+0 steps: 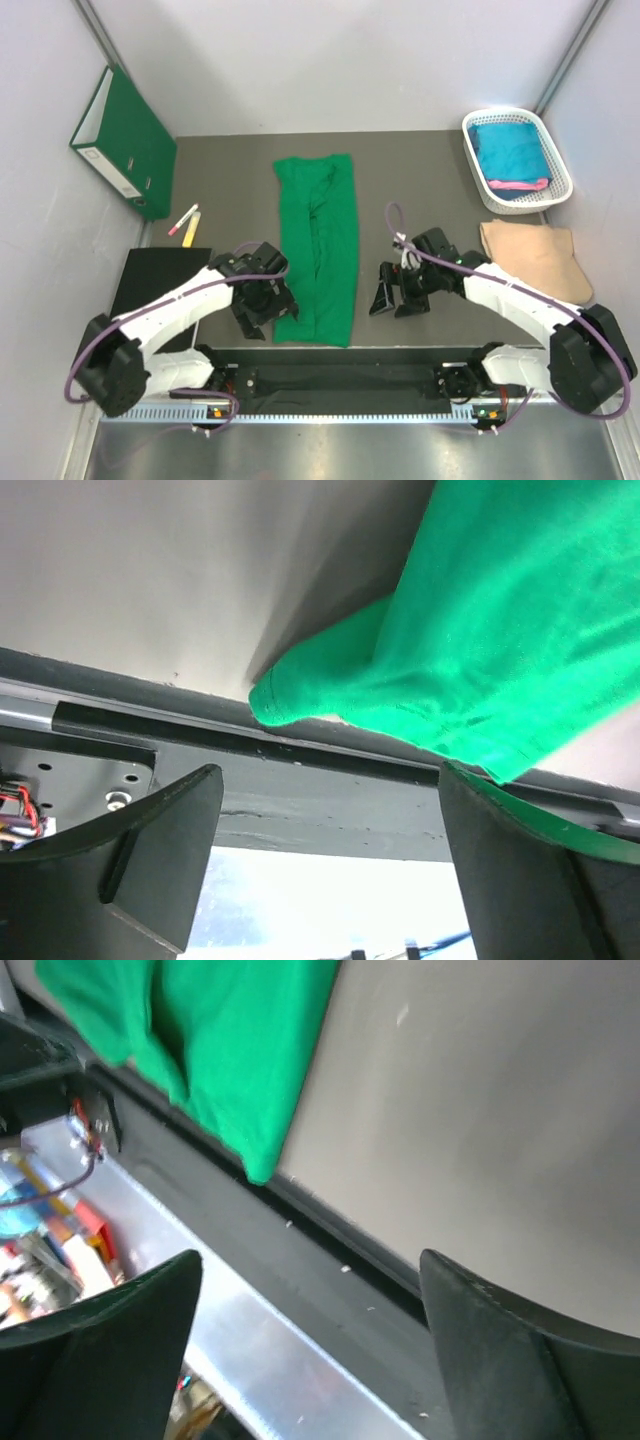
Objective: Fold and stack the t-shirts
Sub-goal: Rotate the tshirt 90 degrees, then grab the bottom of the folded rectangular tshirt with both arms, then fold the folded rectangular tshirt in 1/3 of the way, then grab one side of the 2/3 rectangular tshirt with both arms, then fold the long partially folded tshirt into a neat square
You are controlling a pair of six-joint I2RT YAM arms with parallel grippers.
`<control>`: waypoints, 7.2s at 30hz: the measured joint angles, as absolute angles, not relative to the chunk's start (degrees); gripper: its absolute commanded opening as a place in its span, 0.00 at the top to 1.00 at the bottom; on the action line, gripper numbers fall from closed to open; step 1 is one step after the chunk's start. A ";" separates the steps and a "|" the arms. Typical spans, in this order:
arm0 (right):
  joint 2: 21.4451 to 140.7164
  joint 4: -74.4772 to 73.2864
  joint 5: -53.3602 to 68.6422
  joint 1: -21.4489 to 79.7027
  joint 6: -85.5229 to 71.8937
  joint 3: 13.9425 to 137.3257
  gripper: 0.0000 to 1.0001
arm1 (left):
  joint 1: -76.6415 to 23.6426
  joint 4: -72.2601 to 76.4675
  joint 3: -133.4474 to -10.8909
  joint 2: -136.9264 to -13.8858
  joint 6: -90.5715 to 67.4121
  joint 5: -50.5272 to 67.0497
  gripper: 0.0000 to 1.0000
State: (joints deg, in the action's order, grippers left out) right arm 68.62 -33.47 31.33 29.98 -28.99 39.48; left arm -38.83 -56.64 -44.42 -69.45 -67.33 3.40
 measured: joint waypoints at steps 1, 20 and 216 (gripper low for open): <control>68.64 -32.10 31.94 31.18 -30.55 38.20 0.18 | -38.83 -56.49 -43.79 -67.99 -67.57 3.42 0.13; 87.88 -12.03 31.99 48.56 -50.13 37.93 0.37 | -38.83 -49.10 -33.04 -67.79 -68.62 0.49 0.25; 123.04 -21.26 26.92 20.62 -21.04 105.10 0.96 | -10.26 -40.75 -108.47 -119.22 -43.77 9.45 0.87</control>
